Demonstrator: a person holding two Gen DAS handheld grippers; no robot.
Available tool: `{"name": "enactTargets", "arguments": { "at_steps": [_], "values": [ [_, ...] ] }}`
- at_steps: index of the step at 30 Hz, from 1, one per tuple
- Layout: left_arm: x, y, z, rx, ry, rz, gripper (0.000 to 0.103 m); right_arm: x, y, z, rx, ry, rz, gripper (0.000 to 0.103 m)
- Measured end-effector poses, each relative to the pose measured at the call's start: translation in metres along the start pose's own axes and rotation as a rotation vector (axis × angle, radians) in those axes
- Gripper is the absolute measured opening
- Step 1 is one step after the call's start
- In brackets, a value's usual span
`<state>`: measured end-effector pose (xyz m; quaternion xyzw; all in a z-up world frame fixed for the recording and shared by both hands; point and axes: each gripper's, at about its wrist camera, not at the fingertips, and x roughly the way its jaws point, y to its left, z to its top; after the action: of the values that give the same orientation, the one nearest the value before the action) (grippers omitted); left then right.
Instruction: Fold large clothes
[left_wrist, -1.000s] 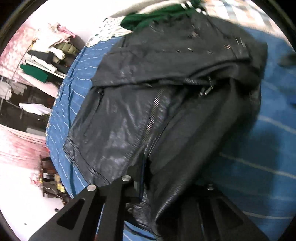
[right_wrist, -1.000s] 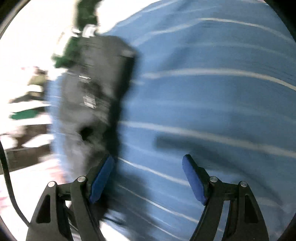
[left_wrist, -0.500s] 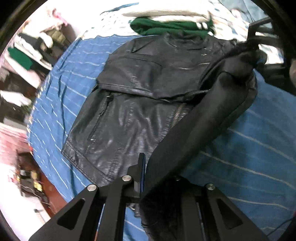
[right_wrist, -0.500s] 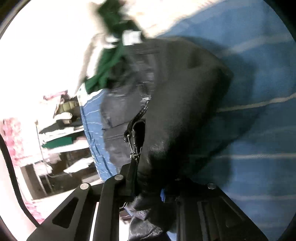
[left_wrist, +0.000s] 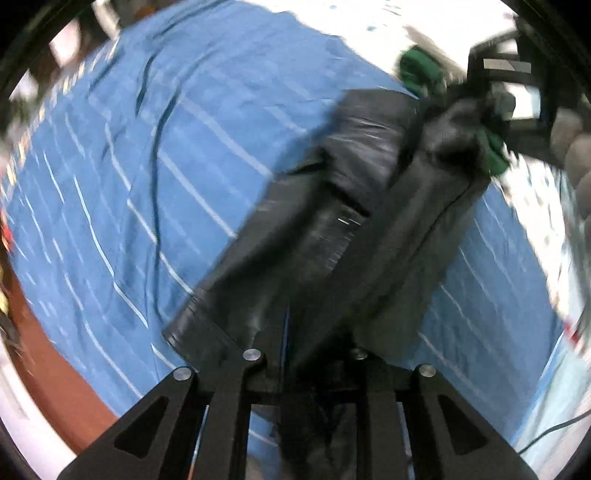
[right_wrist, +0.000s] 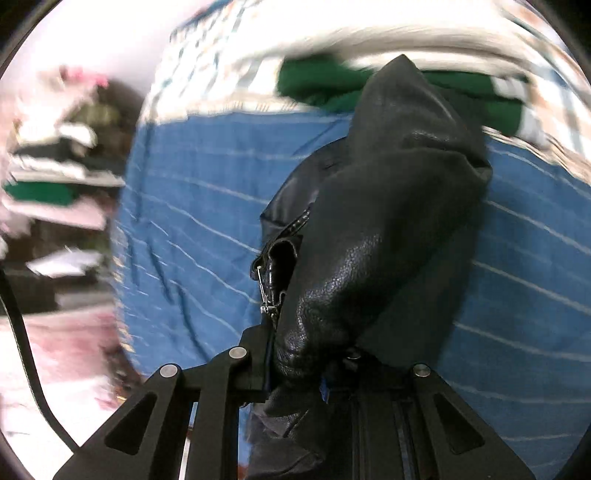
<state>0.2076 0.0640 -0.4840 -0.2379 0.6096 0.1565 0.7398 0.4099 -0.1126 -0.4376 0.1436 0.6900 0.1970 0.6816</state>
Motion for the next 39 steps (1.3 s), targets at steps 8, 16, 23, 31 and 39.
{"name": "enactTargets", "arguments": {
  "at_steps": [8,16,23,31,39],
  "values": [
    [0.008,0.083,0.020,-0.193,-0.014,0.003,0.070,0.104,0.028,0.020,-0.043,0.141,0.003,0.071],
    [0.067,0.041,0.020,-0.105,0.050,0.100,0.087,0.015,-0.090,0.024,0.095,-0.003,0.183,0.072],
    [0.100,0.037,0.014,-0.101,0.056,0.145,0.103,0.025,-0.227,0.058,0.170,0.002,0.209,0.072],
    [0.106,0.042,0.023,-0.105,0.085,0.131,0.103,0.081,-0.221,0.096,0.070,0.006,0.415,0.056],
    [0.070,0.046,0.052,-0.088,0.050,0.151,0.103,0.025,-0.246,0.042,0.250,-0.162,0.461,0.018]
  ]
}}
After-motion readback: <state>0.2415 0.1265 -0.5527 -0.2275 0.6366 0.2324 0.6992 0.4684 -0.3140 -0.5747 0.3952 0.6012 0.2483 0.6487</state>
